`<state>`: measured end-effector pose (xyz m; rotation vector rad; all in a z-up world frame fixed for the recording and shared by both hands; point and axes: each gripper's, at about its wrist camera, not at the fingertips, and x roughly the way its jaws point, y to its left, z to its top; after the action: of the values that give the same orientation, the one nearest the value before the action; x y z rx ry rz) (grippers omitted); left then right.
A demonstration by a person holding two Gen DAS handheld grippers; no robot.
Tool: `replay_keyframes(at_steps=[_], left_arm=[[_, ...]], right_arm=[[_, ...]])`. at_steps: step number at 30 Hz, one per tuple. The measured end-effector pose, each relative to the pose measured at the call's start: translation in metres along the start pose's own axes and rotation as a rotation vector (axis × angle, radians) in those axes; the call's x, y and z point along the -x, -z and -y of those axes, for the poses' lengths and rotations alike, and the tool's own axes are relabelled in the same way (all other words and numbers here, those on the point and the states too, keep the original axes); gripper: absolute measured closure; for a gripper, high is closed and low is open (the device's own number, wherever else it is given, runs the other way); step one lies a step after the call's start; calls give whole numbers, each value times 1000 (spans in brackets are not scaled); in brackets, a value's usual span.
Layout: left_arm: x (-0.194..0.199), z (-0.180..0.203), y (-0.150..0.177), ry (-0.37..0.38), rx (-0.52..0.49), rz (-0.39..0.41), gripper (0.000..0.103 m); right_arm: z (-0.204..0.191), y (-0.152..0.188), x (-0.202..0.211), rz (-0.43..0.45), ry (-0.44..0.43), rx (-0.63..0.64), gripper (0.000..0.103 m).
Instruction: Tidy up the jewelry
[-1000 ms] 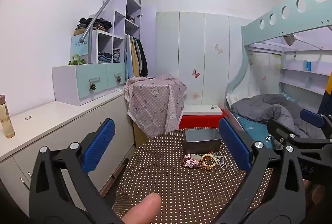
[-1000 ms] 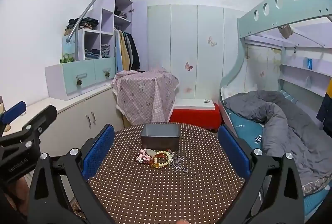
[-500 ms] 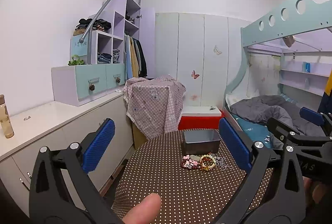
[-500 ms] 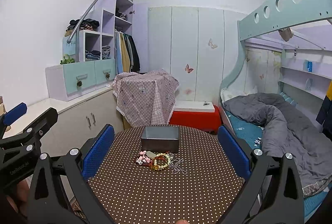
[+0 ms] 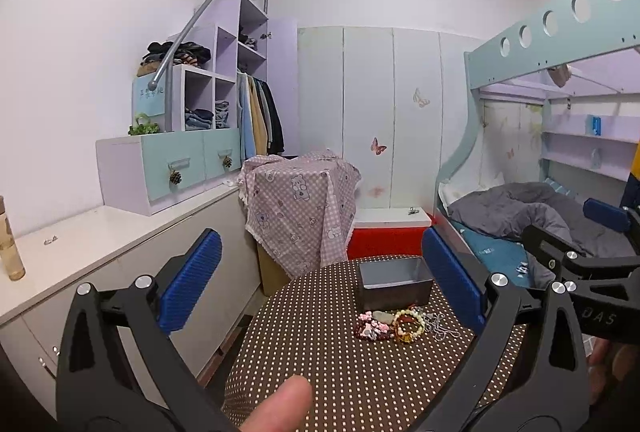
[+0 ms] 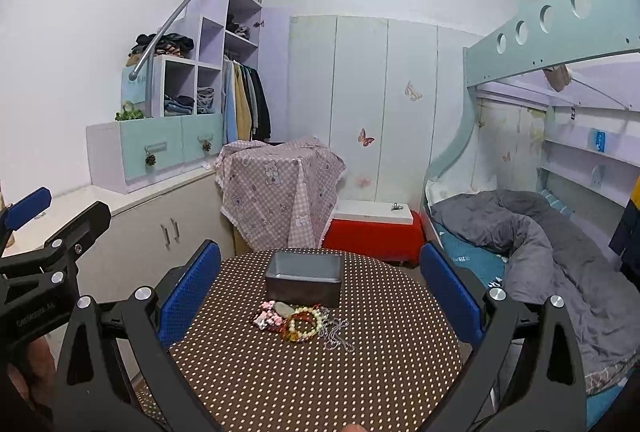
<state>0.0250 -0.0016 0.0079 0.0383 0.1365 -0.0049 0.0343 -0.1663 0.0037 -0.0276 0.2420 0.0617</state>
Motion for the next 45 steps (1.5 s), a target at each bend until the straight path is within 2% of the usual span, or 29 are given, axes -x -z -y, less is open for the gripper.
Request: replay_keyframes(at_steps=[12,16,19,23,27,33,36,42,45], left_arm=[[-64,0,-16,22,32,-91,5],[-82,-2,-13,29,46,-129,5],[-102,-4,0,31,34,-196,5],[-132,-8,28,22,11,-297,5],[-165,-7,68,24,-29,-422,5],[-211,7,125,51,-82,-592,5],[-229,11,142,75,-68,-657,5],[-241,23,154,109,-91,-682,5],[-241,26,159,109,-89,-692,5]], right_arm=[[19,-25,-51,-59,-1,-29,7],[32,-25,-69,-101,-3,-58,7],[41,-14,-85,-147,-20,-74,7],[57,14,-117,-254,-13,-104,7],[71,48,-148,-362,-11,-144,7],[77,96,-183,-517,-18,-164,7],[77,113,-190,-566,-41,-165,7],[73,128,-200,-605,-100,-160,8],[60,129,-208,-616,-151,-121,18]])
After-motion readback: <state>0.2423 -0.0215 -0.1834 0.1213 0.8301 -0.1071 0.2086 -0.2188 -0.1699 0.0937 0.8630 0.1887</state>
